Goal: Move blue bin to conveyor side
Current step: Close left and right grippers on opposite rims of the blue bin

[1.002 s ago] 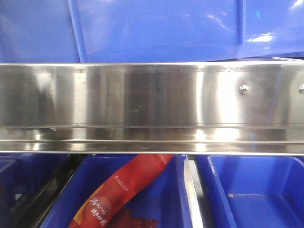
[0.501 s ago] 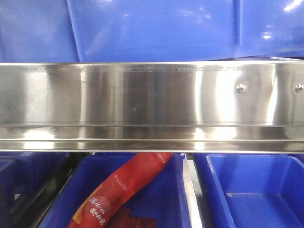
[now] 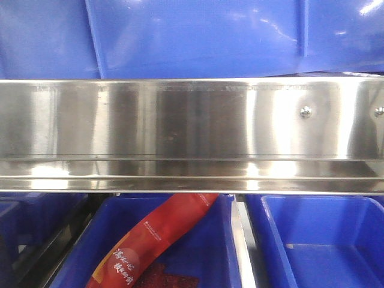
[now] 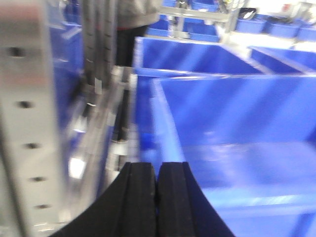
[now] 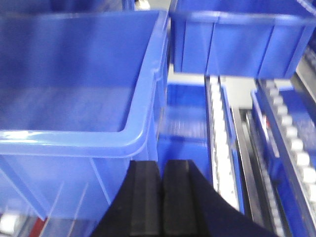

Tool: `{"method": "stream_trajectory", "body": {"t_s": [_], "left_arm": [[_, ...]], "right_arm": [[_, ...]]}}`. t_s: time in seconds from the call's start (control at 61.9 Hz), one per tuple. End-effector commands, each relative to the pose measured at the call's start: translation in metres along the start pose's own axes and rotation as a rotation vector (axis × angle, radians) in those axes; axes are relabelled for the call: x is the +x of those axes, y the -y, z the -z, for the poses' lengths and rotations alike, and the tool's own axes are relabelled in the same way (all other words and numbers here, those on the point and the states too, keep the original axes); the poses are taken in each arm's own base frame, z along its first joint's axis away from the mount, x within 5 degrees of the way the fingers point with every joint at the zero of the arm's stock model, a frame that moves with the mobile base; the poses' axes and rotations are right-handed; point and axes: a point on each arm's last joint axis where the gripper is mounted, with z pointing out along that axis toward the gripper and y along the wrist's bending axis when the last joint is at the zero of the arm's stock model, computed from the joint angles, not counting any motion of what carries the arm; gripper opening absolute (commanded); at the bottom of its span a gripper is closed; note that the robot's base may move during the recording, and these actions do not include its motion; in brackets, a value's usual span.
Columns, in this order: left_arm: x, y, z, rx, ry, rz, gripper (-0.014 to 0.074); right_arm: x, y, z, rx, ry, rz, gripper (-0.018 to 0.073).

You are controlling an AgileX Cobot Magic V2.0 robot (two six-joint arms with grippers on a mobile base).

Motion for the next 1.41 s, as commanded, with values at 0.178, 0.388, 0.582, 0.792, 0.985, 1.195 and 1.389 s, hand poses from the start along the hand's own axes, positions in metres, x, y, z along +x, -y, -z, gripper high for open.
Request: {"method": "stream_trajectory", "body": {"t_s": [0.178,0.388,0.582,0.792,0.985,1.195,1.389], "left_arm": [[-0.03,0.004,-0.05,0.017,-0.118,0.031,-0.0017],[-0.039,0.004,-0.077,0.013,-0.179,0.032,-0.0017],[-0.034,0.003,-0.09,0.008,-0.22,0.034,-0.0017],[-0.034,0.003,-0.09,0.004,-0.22,0.028,-0.0017],[-0.034,0.003,-0.09,0.004,-0.22,0.028,-0.0017],[-0.034,0.002,-0.091,0.004,-0.222,0.029,-0.0017],[-0.034,0.002,-0.09,0.004,-0.223,0.028,-0.0017]], "right_arm": [[-0.043,0.007,-0.058,0.0,-0.11,-0.003,-0.008],[-0.064,0.016,-0.103,0.057,-0.191,-0.019,-0.008],[-0.085,0.011,-0.128,0.088,-0.189,0.03,-0.008],[-0.102,0.009,-0.151,0.079,-0.164,0.035,-0.008],[-0.101,0.009,-0.168,0.078,-0.189,0.035,0.0016],[-0.098,0.01,-0.181,0.078,-0.216,0.035,0.0386],[-0.09,0.011,-0.207,0.077,-0.27,0.035,0.0351]]}}
